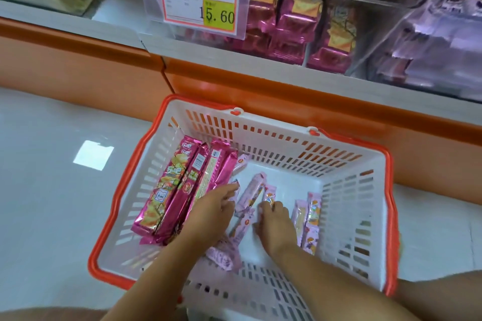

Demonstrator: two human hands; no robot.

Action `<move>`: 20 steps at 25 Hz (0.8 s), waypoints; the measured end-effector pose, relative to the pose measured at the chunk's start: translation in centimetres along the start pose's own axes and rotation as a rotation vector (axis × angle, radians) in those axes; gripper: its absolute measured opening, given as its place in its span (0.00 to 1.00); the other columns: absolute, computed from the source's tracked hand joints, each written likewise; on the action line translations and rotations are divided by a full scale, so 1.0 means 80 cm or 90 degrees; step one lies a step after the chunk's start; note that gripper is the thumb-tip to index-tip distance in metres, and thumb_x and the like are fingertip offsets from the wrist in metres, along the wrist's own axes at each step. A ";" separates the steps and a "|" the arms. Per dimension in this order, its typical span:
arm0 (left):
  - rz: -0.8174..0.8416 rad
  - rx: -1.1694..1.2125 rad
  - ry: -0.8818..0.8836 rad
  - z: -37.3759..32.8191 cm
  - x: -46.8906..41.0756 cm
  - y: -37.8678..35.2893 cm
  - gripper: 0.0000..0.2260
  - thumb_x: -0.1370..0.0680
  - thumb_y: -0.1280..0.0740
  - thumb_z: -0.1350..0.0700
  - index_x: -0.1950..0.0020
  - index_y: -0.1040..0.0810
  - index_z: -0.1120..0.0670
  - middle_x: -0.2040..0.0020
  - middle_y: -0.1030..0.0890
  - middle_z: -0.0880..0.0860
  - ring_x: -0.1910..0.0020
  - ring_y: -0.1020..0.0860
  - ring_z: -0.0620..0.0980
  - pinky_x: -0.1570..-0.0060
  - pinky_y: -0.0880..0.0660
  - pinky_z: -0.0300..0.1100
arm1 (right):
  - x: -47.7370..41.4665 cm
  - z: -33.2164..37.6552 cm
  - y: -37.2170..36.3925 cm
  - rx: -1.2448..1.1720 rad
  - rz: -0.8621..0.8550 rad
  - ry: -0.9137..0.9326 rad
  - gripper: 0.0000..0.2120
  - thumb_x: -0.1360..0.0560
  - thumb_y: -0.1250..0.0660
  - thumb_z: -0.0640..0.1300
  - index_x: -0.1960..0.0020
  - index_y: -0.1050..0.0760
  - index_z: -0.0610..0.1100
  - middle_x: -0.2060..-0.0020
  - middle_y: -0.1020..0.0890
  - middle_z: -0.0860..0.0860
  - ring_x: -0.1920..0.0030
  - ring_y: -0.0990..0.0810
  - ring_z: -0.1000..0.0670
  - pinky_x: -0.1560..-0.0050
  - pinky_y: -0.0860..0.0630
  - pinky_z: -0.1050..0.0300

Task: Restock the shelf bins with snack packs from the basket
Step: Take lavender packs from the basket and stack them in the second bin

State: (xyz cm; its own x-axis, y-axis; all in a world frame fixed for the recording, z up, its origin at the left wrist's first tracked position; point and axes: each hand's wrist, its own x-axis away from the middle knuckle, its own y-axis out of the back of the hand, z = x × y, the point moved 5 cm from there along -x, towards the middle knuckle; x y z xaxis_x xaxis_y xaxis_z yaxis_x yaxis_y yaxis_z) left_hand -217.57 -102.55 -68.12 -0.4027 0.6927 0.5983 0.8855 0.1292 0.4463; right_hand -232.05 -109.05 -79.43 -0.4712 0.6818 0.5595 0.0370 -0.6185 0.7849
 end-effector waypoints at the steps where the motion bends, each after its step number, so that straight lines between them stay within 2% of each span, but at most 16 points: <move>1: 0.006 0.012 0.003 0.002 0.000 -0.002 0.19 0.19 0.43 0.60 0.29 0.31 0.47 0.32 0.26 0.47 0.40 0.23 0.48 0.38 0.27 0.45 | 0.002 -0.004 0.001 -0.034 0.004 -0.021 0.17 0.22 0.42 0.41 0.33 0.35 0.47 0.39 0.32 0.45 0.42 0.29 0.44 0.47 0.26 0.51; 3: 0.021 0.031 0.010 0.006 0.003 -0.005 0.19 0.19 0.41 0.60 0.29 0.31 0.48 0.31 0.26 0.49 0.41 0.27 0.41 0.38 0.31 0.39 | 0.009 -0.010 0.010 -0.136 0.005 -0.059 0.22 0.24 0.41 0.36 0.32 0.36 0.48 0.40 0.32 0.45 0.45 0.27 0.45 0.51 0.25 0.52; 5: 0.027 0.028 0.016 0.008 0.003 -0.008 0.19 0.19 0.40 0.59 0.29 0.31 0.49 0.32 0.25 0.50 0.42 0.26 0.43 0.40 0.31 0.38 | 0.018 -0.012 0.027 -0.276 -0.019 -0.077 0.28 0.27 0.35 0.38 0.30 0.39 0.50 0.45 0.29 0.47 0.54 0.25 0.48 0.62 0.29 0.59; 7: 0.019 0.016 0.017 0.003 0.002 -0.011 0.18 0.20 0.38 0.55 0.30 0.30 0.49 0.35 0.23 0.52 0.44 0.23 0.48 0.42 0.28 0.42 | 0.031 -0.008 0.052 -0.383 -0.068 -0.075 0.34 0.30 0.31 0.40 0.29 0.41 0.51 0.50 0.24 0.50 0.58 0.24 0.51 0.67 0.33 0.62; 9: 0.003 0.034 0.018 -0.007 0.002 -0.016 0.18 0.21 0.37 0.51 0.30 0.28 0.50 0.37 0.21 0.55 0.49 0.20 0.52 0.47 0.25 0.44 | 0.046 -0.001 0.079 -0.428 -0.118 -0.036 0.34 0.31 0.30 0.43 0.29 0.41 0.52 0.50 0.23 0.52 0.55 0.23 0.51 0.62 0.29 0.60; 11: -0.001 0.168 0.038 -0.024 0.003 -0.019 0.18 0.21 0.36 0.50 0.32 0.27 0.52 0.44 0.19 0.58 0.59 0.20 0.50 0.61 0.23 0.41 | 0.066 0.006 0.105 -0.444 -0.151 0.015 0.32 0.30 0.30 0.43 0.30 0.38 0.53 0.45 0.26 0.54 0.49 0.24 0.52 0.53 0.27 0.58; 12: 0.012 0.257 0.045 -0.035 0.006 -0.021 0.17 0.21 0.35 0.50 0.33 0.26 0.52 0.47 0.18 0.58 0.62 0.21 0.48 0.64 0.25 0.38 | 0.079 0.007 0.115 -0.443 -0.164 0.037 0.30 0.29 0.30 0.43 0.30 0.37 0.53 0.44 0.27 0.56 0.47 0.25 0.53 0.49 0.27 0.57; 15: 0.040 0.405 0.022 -0.064 0.012 -0.023 0.11 0.22 0.33 0.53 0.41 0.22 0.55 0.51 0.16 0.60 0.56 0.19 0.52 0.55 0.22 0.43 | 0.115 0.004 0.134 -0.409 -0.218 0.104 0.27 0.29 0.32 0.42 0.32 0.32 0.50 0.44 0.27 0.56 0.44 0.27 0.54 0.44 0.26 0.54; 18: 0.040 0.367 -0.043 -0.091 0.027 -0.025 0.06 0.21 0.35 0.58 0.49 0.20 0.58 0.55 0.16 0.57 0.57 0.16 0.50 0.53 0.18 0.45 | 0.144 -0.005 0.144 -0.423 -0.272 0.122 0.24 0.30 0.32 0.44 0.35 0.29 0.53 0.47 0.28 0.60 0.46 0.26 0.56 0.46 0.26 0.58; 20: 0.043 0.334 -0.081 -0.103 0.035 -0.030 0.06 0.20 0.37 0.59 0.49 0.20 0.57 0.54 0.16 0.57 0.55 0.16 0.52 0.52 0.18 0.48 | 0.155 -0.010 0.151 -0.450 -0.299 0.127 0.25 0.30 0.30 0.41 0.36 0.29 0.55 0.47 0.29 0.64 0.45 0.26 0.56 0.46 0.27 0.59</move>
State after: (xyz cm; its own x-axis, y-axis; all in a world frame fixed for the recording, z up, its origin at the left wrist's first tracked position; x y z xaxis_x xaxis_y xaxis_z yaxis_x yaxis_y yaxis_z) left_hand -222.71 -106.73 -62.00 -0.3380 0.7882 0.5143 0.9187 0.3950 -0.0017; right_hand -238.15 -108.33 -63.22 -0.4487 0.8868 0.1112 -0.7237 -0.4335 0.5369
